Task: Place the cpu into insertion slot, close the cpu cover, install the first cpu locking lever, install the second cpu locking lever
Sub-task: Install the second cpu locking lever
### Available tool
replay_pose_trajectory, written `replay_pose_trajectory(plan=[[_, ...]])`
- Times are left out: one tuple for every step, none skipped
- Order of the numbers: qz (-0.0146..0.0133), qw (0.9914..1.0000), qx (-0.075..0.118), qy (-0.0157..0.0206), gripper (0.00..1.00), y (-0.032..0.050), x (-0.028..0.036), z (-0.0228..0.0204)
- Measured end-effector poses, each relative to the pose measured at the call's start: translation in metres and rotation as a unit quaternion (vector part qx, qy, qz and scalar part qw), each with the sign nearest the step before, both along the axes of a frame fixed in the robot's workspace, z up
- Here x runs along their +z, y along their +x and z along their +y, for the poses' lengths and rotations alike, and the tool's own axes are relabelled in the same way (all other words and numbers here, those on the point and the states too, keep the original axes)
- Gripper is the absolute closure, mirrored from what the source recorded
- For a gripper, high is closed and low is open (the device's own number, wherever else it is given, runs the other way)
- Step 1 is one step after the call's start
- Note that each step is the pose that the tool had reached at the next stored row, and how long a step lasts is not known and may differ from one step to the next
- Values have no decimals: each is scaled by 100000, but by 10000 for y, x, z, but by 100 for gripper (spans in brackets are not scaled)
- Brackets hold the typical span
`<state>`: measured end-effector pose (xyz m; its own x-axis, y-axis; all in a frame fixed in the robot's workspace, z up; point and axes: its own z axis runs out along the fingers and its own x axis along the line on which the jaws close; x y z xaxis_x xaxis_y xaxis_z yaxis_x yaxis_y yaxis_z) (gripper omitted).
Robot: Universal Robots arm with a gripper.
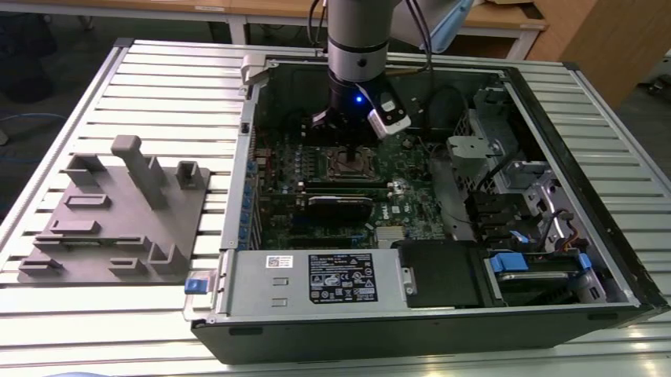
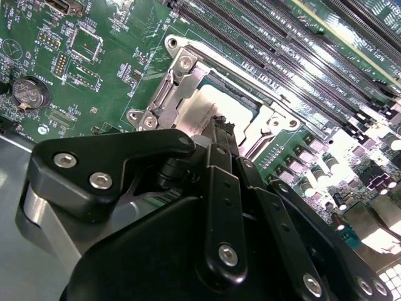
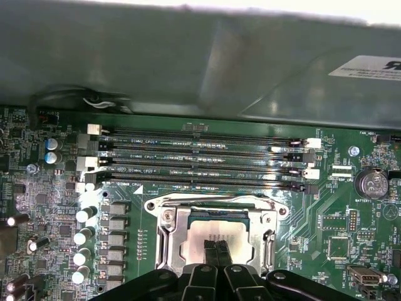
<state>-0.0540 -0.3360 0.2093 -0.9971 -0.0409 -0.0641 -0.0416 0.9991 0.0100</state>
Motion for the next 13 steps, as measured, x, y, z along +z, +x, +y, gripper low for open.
replay_pose_trajectory(plan=[[9, 100000, 2, 0, 89, 0, 0, 0], [17, 100000, 3, -3, 89, 0, 0, 0], [26, 100000, 3, -3, 89, 0, 0, 0], [31, 100000, 3, 0, 89, 0, 0, 0], [26, 100000, 4, 6, 89, 0, 0, 0], [26, 100000, 3, 7, 89, 0, 4, 0], [28, 100000, 0, 6, 89, 0, 10, 0], [38, 100000, 1, -4, 89, 0, 20, 0], [41, 100000, 1, -2, 89, 0, 30, 0], [39, 100000, 0, 0, 89, 0, 40, 0], [40, 100000, 0, 0, 89, 0, 50, 0], [39, 100000, 0, -3, 89, 0, 60, 0], [40, 100000, 1, -1, 89, 0, 68, 0]])
